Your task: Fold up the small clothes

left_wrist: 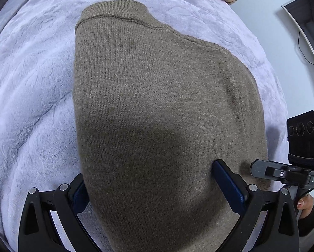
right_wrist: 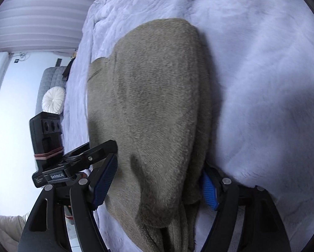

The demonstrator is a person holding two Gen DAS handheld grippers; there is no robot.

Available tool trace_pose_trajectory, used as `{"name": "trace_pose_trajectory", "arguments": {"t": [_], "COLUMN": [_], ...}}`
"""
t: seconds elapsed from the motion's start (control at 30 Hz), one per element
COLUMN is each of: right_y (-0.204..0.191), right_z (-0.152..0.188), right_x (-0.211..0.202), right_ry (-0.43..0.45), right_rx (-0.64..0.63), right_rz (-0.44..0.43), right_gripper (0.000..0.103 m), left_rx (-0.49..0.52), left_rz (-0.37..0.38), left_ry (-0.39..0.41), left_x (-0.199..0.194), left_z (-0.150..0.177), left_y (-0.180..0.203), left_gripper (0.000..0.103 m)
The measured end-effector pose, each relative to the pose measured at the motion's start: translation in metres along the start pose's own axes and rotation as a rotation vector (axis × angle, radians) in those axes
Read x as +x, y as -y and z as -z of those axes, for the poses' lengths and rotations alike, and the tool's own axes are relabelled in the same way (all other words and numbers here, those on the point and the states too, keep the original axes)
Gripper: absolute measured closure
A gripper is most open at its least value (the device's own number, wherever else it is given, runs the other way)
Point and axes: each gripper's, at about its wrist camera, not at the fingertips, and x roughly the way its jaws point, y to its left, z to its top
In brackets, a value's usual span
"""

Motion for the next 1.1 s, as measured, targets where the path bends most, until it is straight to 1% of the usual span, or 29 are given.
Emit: {"name": "trace_pose_trajectory", "arguments": {"t": [0.17, 0.27, 0.3, 0.33, 0.37, 0.4, 0.43, 0.47, 0.5, 0.57, 0.6, 0.67, 0.77, 0.87, 0.97, 1.1], "right_y": [0.013, 0.011, 0.01, 0.009, 0.009, 0.01, 0.009, 0.006, 0.003, -0.005, -0.008, -0.02, -0.041, -0.058, -0.072, -0.092], "right_z": [-0.008, -0.01, -0.01, -0.009, -0.007, -0.005, -0.004, -0.002, 0.0, 0.003, 0.005, 0.01, 0.02, 0.033, 0.048, 0.07], "right_x": [0.012, 0.016, 0.017, 0.017, 0.017, 0.015, 0.012, 0.009, 0.007, 0.004, 0.003, -0.001, -0.004, -0.002, 0.006, 0.03], "right_ry": [0.002, 0.008, 0.012, 0.016, 0.016, 0.025, 0.035, 0.044, 0.049, 0.061, 0.066, 0.074, 0.07, 0.064, 0.052, 0.018], "right_rx": [0.062, 0.083, 0.086, 0.09, 0.101, 0.115, 0.119, 0.114, 0.114, 0.124, 0.128, 0.13, 0.11, 0.107, 0.111, 0.111], "right_rz": [-0.046, -0.044, -0.041, -0.025, -0.042, -0.074, -0.094, -0.107, -0.118, -0.159, -0.177, -0.209, -0.232, -0.256, -0.277, -0.296], "right_gripper": [0.026, 0.026, 0.031, 0.047, 0.055, 0.067, 0.069, 0.069, 0.069, 0.07, 0.07, 0.07, 0.07, 0.07, 0.07, 0.07], "left_rx": [-0.015, -0.014, -0.012, -0.007, -0.001, 0.003, 0.008, 0.009, 0.007, -0.006, -0.015, -0.017, 0.001, 0.0, -0.006, -0.016], "left_rz": [0.036, 0.038, 0.035, 0.04, 0.039, 0.042, 0.052, 0.062, 0.076, 0.114, 0.135, 0.152, 0.153, 0.162, 0.155, 0.121], "left_ry": [-0.012, -0.009, -0.003, 0.01, 0.027, 0.04, 0.054, 0.063, 0.069, 0.076, 0.077, 0.08, 0.093, 0.102, 0.101, 0.089], "left_x": [0.006, 0.005, 0.003, -0.002, -0.006, -0.009, -0.014, -0.02, -0.025, -0.035, -0.042, -0.053, -0.073, -0.095, -0.115, -0.136], "left_z": [0.0, 0.0, 0.001, 0.003, 0.005, 0.005, 0.006, 0.008, 0.009, 0.012, 0.013, 0.017, 0.029, 0.043, 0.063, 0.096], "left_y": [-0.008, -0.008, -0.007, -0.006, -0.004, -0.002, -0.002, -0.003, -0.005, -0.009, -0.011, -0.014, -0.014, -0.023, -0.038, -0.062], "left_gripper": [0.0, 0.0, 0.004, 0.01, 0.018, 0.028, 0.033, 0.043, 0.051, 0.056, 0.057, 0.057, 0.057, 0.057, 0.057, 0.057]}}
